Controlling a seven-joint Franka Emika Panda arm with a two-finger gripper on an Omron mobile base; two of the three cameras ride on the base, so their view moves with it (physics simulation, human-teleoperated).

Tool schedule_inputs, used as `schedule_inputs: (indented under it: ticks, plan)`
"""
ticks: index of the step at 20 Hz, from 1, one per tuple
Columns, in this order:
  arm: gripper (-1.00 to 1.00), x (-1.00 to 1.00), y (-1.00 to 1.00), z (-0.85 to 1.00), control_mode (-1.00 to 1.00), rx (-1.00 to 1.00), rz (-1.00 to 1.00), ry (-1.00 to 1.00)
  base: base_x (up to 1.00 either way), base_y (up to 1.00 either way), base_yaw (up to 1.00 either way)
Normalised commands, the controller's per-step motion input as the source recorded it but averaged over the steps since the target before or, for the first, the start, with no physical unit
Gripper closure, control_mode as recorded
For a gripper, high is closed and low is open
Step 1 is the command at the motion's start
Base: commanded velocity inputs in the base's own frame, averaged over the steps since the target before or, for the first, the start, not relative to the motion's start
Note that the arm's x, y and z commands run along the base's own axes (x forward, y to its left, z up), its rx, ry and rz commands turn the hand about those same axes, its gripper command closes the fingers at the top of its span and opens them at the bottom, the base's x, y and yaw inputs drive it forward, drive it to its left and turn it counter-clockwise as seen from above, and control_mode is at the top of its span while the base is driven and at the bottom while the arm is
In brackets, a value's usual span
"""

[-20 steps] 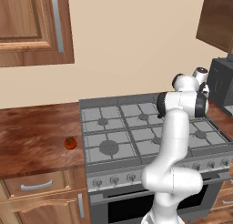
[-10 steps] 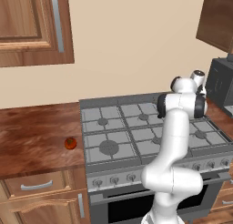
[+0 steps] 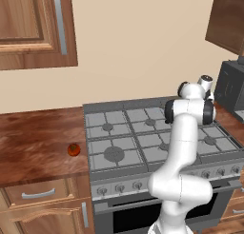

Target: Place the pan on the rear right burner on the stove. Then place the tomato and the onion in the pan and turn on the rear right burner.

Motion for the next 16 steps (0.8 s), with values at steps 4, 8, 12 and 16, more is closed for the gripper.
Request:
schedule_inputs:
  ticks: [4, 8, 12, 16]
  plan:
    - [-1.00, 0.15, 0.00, -0.08, -1.00, 0.00, 0.00, 0.00, 0.00, 0.00, 0.00]
    - [-1.00, 0.03, -0.12, 0.00, -1.00, 0.00, 0.00, 0.00, 0.00, 0.00, 0.00]
    - [-1.00, 0.00, -0.16, 0.00, -1.00, 0.00, 0.00, 0.00, 0.00, 0.00, 0.00]
    - [-1.00, -0.01, -0.02, 0.02, -1.00, 0.00, 0.00, 0.00, 0.00, 0.00, 0.00]
